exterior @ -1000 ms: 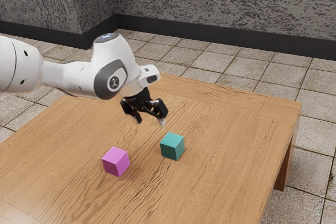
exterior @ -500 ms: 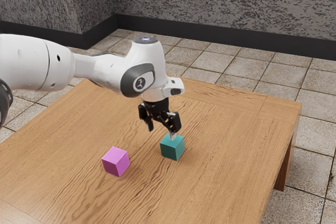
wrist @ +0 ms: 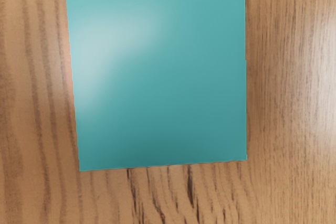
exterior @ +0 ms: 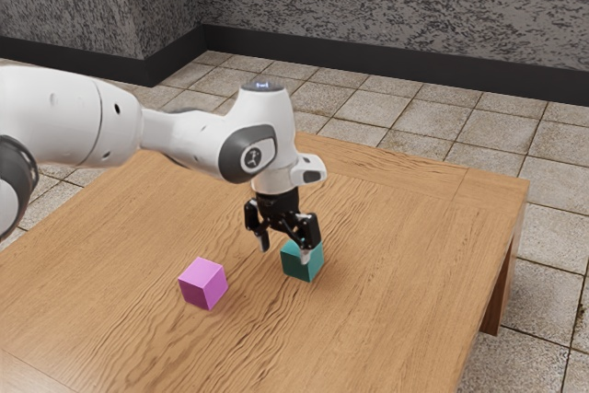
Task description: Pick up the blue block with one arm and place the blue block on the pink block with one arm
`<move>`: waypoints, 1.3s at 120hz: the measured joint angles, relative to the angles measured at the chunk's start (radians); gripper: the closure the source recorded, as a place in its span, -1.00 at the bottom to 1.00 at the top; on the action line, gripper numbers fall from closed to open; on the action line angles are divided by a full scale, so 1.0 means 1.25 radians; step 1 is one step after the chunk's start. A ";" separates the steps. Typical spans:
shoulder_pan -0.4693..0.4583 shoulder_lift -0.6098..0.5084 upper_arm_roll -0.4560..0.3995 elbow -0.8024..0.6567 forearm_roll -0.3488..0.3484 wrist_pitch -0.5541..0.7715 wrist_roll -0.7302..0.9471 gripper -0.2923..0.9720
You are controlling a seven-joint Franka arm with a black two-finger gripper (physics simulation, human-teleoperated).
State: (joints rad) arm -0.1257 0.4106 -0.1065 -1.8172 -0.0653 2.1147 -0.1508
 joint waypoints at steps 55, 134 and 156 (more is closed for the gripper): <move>-0.001 0.053 0.003 0.045 -0.001 0.086 -0.036 -0.54; -0.009 0.097 0.019 0.047 0.000 0.146 -0.042 -0.52; -0.013 0.101 0.019 0.059 0.018 0.146 -0.034 -0.50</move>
State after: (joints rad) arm -0.1423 0.5367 -0.0828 -1.7436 -0.0426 2.2966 -0.1938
